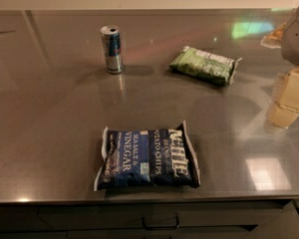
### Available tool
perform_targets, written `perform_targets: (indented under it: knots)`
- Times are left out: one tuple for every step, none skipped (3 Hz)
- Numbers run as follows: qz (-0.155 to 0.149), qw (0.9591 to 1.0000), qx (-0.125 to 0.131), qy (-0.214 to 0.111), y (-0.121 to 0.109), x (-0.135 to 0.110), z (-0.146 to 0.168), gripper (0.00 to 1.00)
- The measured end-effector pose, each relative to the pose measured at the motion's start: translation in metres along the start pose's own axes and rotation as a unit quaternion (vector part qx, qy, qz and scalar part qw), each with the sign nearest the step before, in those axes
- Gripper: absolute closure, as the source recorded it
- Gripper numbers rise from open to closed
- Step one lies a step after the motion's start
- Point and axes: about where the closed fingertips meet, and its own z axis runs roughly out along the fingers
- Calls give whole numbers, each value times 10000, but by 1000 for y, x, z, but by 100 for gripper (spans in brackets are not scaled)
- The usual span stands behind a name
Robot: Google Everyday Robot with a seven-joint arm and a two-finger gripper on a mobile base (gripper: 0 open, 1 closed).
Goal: Move redbull can near blue chip bag
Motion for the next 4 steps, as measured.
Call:
perform_targets:
  knots:
    - [0,10000,1,0,0,0,0,0]
    - [12,9997,142,-205,-6,-13,2,0]
    - [-91,9981,300,-534,-20,-43,11,0]
    - [-160,9953,267,-919,-38,-75,23,0]
